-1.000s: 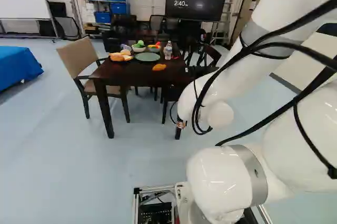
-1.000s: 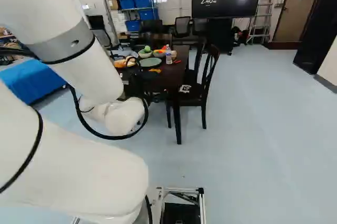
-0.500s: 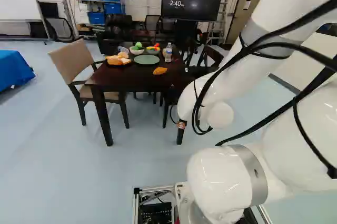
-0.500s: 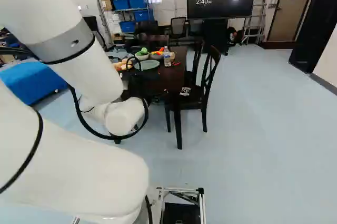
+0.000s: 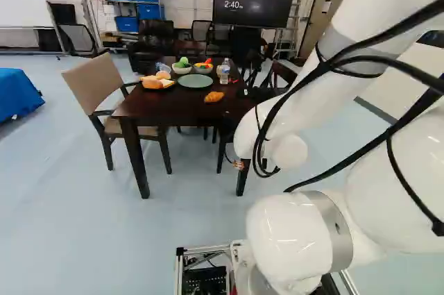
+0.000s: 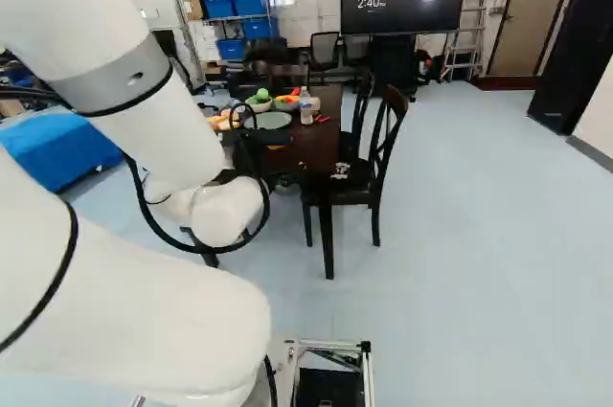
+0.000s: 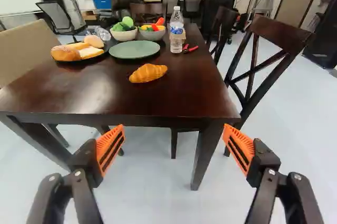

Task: Move the croissant to the empty plate

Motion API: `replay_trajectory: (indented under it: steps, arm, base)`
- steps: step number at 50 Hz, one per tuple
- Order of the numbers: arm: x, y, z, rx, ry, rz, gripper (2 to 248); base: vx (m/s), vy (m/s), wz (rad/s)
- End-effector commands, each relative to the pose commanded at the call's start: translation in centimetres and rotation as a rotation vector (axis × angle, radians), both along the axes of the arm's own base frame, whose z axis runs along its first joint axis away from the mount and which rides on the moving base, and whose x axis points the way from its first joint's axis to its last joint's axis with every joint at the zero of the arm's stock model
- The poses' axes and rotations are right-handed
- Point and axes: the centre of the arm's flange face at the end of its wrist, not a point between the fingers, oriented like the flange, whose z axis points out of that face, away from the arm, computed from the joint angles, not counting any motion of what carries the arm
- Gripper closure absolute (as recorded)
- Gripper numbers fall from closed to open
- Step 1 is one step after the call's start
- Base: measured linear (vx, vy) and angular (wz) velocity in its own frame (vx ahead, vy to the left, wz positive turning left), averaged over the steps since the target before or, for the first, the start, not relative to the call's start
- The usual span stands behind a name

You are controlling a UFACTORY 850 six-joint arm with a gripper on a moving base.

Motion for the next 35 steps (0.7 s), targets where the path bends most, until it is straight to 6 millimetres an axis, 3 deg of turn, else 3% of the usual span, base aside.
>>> replay_trajectory:
  steps: [35]
  arm:
    - [0.0, 0.0, 0.0, 0.0, 0.0, 0.0, 3]
  base:
    - [0.074, 0.001, -0.008]
